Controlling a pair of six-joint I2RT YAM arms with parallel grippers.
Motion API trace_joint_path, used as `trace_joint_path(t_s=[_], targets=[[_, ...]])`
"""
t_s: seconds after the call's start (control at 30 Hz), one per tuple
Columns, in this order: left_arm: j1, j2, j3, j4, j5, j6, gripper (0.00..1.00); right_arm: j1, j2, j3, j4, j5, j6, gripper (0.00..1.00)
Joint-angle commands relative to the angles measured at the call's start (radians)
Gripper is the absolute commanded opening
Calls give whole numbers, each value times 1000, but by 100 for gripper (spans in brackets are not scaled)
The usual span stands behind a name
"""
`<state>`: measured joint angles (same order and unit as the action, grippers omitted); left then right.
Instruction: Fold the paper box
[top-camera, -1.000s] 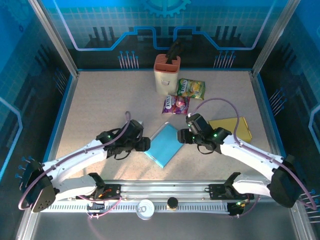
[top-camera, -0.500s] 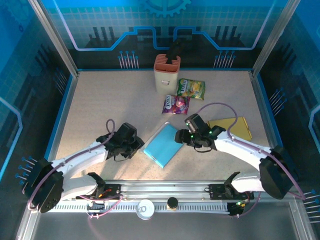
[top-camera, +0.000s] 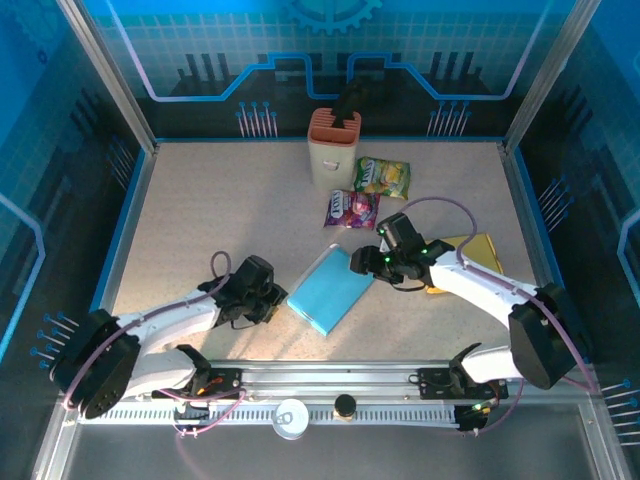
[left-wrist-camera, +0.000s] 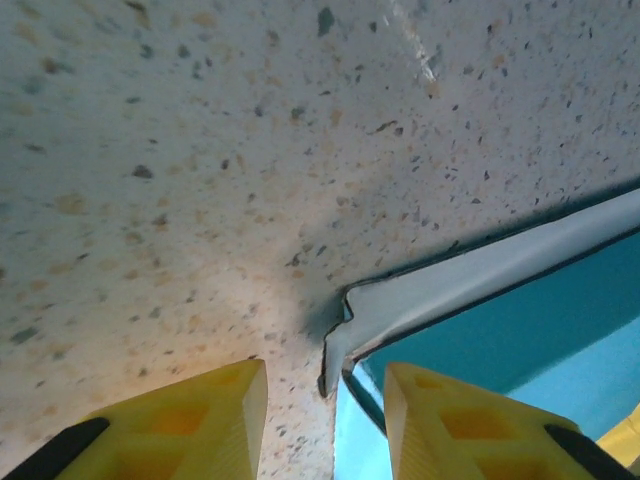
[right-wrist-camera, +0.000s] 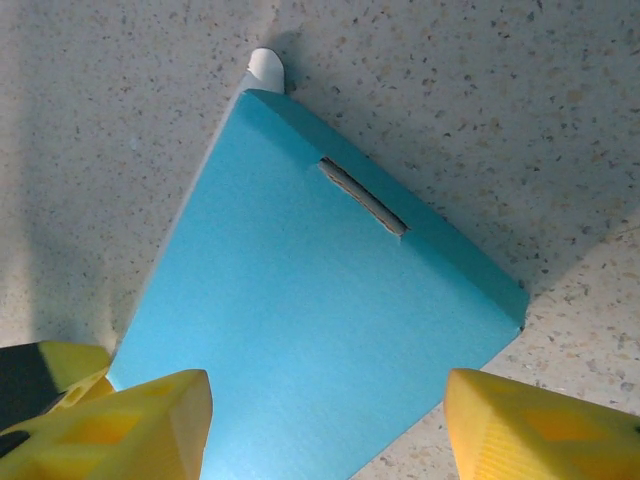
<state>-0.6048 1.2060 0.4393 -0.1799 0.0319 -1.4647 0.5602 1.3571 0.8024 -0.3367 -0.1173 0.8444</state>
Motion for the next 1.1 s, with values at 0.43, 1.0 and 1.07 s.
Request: trace_joint_path(t_s=[0.43, 1.0, 1.07], targets=[[8, 12, -2, 21, -9, 3, 22, 7, -71, -35, -9, -8, 6, 62], [30, 57, -2, 99, 10, 14, 25, 49, -78, -69, 21, 3, 61, 61], [30, 67, 3, 102, 13, 19, 21, 54, -74, -78, 33, -4, 83, 61]])
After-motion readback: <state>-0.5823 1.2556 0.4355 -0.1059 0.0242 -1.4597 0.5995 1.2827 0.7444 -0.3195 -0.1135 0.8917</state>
